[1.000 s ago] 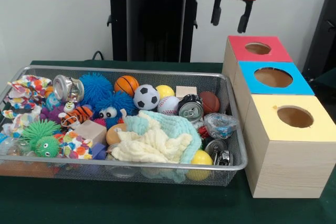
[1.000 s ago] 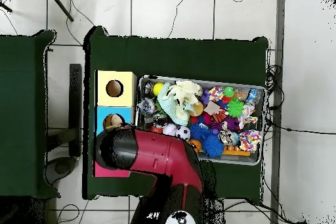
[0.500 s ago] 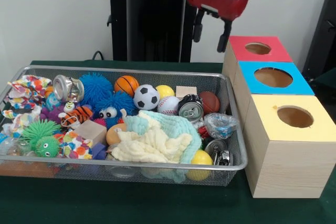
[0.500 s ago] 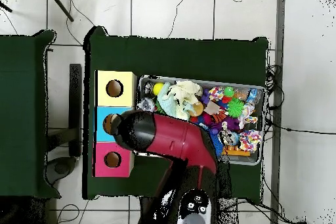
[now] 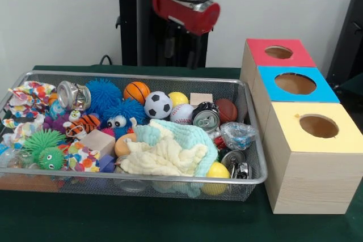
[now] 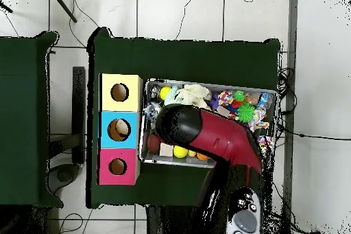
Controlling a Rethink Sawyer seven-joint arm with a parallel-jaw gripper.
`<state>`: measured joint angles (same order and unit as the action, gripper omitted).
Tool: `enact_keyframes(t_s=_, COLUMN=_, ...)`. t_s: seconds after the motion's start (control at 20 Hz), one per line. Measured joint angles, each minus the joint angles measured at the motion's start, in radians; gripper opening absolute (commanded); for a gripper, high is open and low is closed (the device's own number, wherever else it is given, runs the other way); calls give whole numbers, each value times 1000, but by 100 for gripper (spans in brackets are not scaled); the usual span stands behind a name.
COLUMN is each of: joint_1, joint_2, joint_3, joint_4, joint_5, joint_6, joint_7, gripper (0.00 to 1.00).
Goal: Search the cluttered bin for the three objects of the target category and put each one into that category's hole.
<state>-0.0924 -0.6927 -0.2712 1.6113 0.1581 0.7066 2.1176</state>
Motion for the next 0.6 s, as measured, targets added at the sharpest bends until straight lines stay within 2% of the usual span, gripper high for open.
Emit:
enact_keyframes(t_s=0.25, joint_1=-74, joint_2=31, joint_3=5, joint_4=-14, joint_5=0, joint_6=-29, joint_7=0, gripper=100)
enact_keyframes(t_s=0.6, joint_1=-188, joint_2=91, joint_3=35, joint_4=-37, joint_5=-26, joint_6=-125, joint_7=0, gripper=100)
